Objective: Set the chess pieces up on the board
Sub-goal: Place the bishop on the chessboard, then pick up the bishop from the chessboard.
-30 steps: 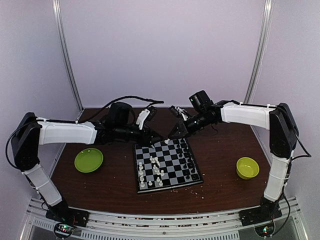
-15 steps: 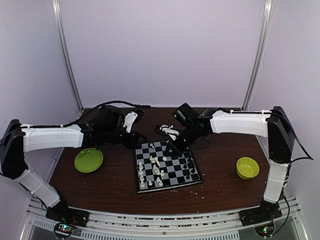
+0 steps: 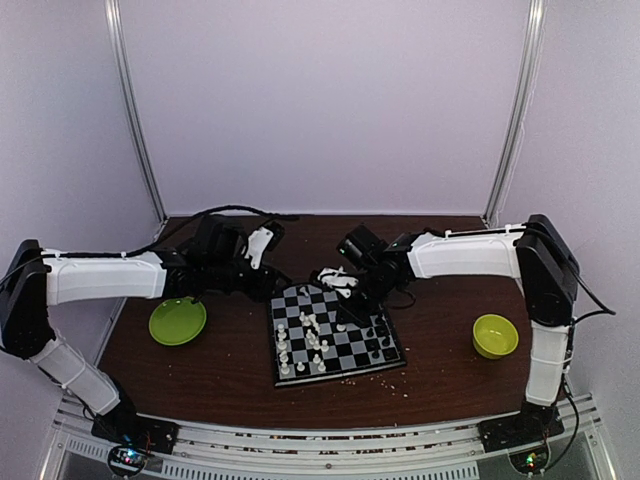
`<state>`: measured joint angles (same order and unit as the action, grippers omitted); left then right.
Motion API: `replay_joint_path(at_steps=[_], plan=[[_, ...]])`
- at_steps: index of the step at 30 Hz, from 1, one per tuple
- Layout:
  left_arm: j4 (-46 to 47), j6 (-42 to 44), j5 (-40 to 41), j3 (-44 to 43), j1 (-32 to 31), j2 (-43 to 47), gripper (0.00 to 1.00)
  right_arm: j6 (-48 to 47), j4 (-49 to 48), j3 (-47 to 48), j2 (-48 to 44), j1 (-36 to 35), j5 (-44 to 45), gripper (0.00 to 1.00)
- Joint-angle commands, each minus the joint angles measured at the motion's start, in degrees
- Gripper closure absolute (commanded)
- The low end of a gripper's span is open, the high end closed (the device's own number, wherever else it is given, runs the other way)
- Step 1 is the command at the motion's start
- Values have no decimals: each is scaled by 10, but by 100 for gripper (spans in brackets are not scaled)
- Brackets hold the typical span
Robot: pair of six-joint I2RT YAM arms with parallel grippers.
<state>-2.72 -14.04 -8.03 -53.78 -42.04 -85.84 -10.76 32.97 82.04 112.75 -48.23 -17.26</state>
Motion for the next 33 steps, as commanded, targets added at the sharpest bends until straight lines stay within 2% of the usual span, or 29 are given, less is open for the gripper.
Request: replay_joint_path(at_steps=[1,3,6,10,15,22,26,33], plan=[[14,0,-14,3,2,5,56,-7,11,0,7,-5,21,89],[3,10,-21,-2,2,1,57,-3,21,5,-2,-6,17,80],[-28,32,-37,-24,2,-10,56,2,46,15,-37,-4,8,72],[-76,64,-70,-67,0,-27,56,-9,59,3,-112,13,-27,66],[-154,129,-91,-139,-27,-70,57,-36,43,-81,-207,67,-79,64],[-279,201,-45,-281,-93,-170,60,-28,-115,-292,-361,204,-151,61],[-316,212,-24,-331,-114,-228,59,6,-145,-294,-390,273,-182,59],[-313,202,-18,-360,-119,-283,59,-13,-138,-294,-404,303,-201,58]])
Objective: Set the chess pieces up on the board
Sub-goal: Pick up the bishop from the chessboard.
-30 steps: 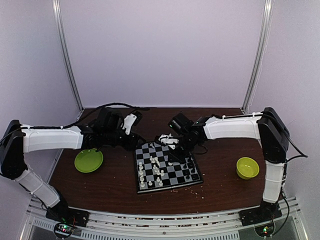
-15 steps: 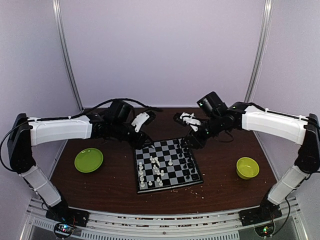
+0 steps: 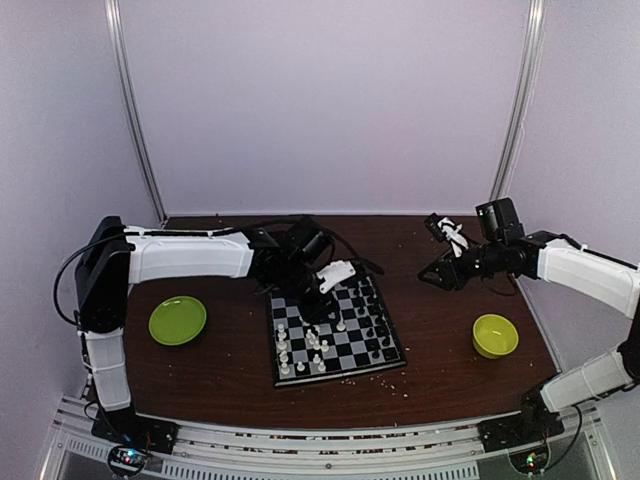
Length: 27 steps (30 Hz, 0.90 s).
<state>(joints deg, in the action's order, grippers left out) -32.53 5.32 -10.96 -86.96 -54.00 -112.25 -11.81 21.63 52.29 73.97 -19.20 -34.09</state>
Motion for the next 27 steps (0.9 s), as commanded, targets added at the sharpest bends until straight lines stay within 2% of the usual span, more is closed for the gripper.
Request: replay_joint_path(at_steps=[1,11,27], plan=[[-12,7,8,-32,0,-25,59,-5,-21,5,-14,15,-35,58],[12,-8,21,-53,-1,-72,59,-14,-1,19,-1,26,-48,58],[27,-10,12,-87,-1,-115,76,-24,12,27,23,31,-53,58]])
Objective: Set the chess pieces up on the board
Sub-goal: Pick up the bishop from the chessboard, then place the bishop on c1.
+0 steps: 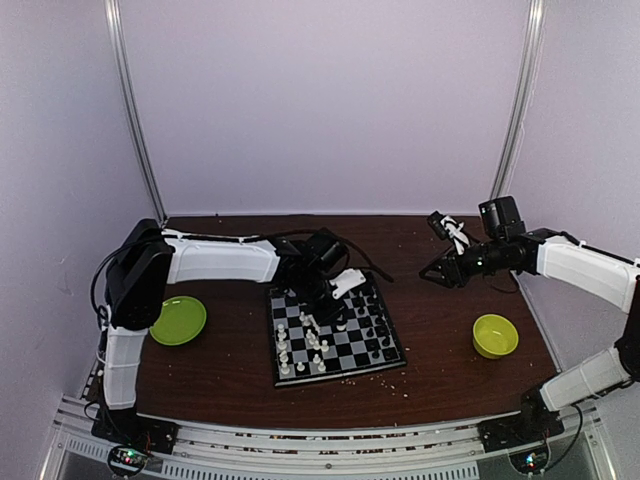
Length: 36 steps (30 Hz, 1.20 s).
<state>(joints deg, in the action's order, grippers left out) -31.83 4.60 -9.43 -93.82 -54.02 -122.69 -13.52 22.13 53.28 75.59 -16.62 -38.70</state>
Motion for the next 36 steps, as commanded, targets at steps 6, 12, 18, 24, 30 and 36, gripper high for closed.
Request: replay_joint_path(at_steps=[6,12,18,24,30,36], plan=[[15,3,-9,-25,-1,-13,88,-9,12,21,13,6,-8,58],[-17,16,-5,-34,0,8,95,-12,18,23,20,6,-12,58],[-28,10,-7,-3,9,67,96,-13,19,24,22,7,-14,58],[-19,-5,21,68,26,144,96,-14,20,24,23,7,-16,58],[-10,-16,44,141,70,196,96,-14,22,27,31,8,-19,58],[-7,-21,56,162,102,187,97,-16,22,27,30,7,-16,58]])
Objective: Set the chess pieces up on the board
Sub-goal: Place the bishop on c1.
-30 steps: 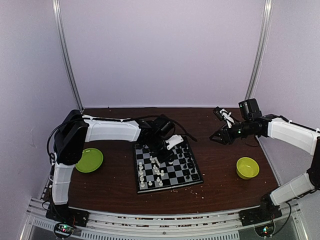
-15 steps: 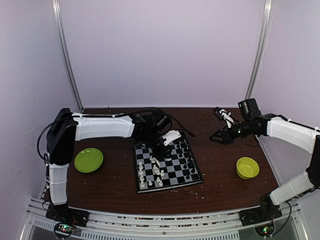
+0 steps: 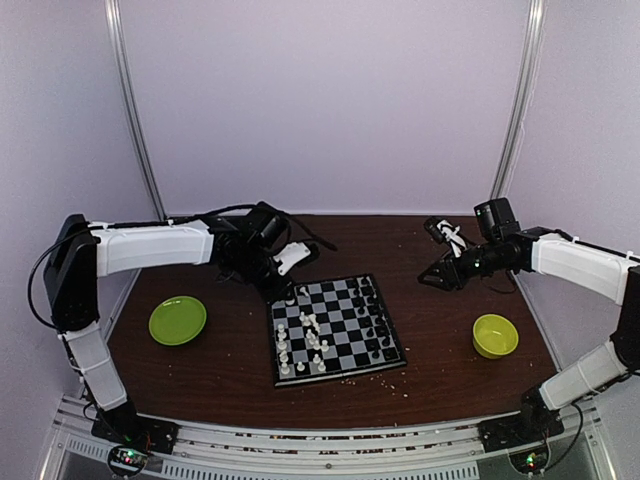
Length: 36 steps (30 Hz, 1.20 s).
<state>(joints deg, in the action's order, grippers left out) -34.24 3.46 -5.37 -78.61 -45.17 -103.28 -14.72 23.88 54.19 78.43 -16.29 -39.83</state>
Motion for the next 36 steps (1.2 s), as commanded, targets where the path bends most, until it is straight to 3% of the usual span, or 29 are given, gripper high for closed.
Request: replay_joint_path(at_steps=[1,29,36], plan=[[18,-11,17,10,17,-11,97,-4,5,18,2,4,-5,58],[30,-28,24,25,43,-75,96,-12,13,25,28,4,-5,58],[15,-30,33,18,43,-74,77,-12,18,27,29,4,-6,58]])
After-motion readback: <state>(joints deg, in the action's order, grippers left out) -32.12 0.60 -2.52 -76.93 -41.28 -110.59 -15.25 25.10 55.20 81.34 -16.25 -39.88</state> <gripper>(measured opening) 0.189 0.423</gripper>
